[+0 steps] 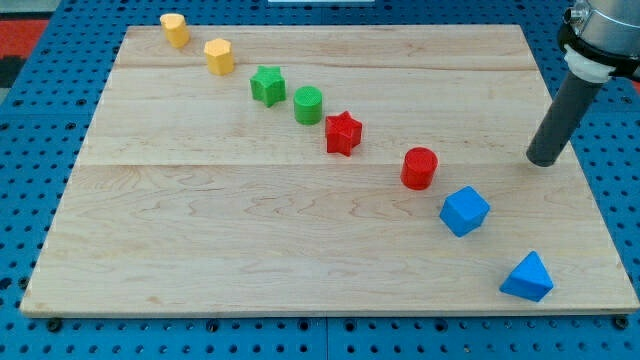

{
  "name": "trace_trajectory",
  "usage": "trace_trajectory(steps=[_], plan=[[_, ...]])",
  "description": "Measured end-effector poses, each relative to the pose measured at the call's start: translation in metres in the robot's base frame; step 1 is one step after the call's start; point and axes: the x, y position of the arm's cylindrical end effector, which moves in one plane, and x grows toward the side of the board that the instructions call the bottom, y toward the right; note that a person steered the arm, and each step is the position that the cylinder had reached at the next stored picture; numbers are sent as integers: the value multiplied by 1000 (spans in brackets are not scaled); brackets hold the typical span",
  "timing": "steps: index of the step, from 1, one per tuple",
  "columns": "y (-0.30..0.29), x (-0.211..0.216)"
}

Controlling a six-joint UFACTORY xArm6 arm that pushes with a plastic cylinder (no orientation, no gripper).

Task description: Push the triangle bottom left to the cube

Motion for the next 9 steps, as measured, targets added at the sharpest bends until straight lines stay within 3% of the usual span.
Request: trace_trajectory(steps=[4, 5, 7, 8, 9], plan=[[-1, -18], [-12, -1], [72, 115], [22, 176], [-48, 174]])
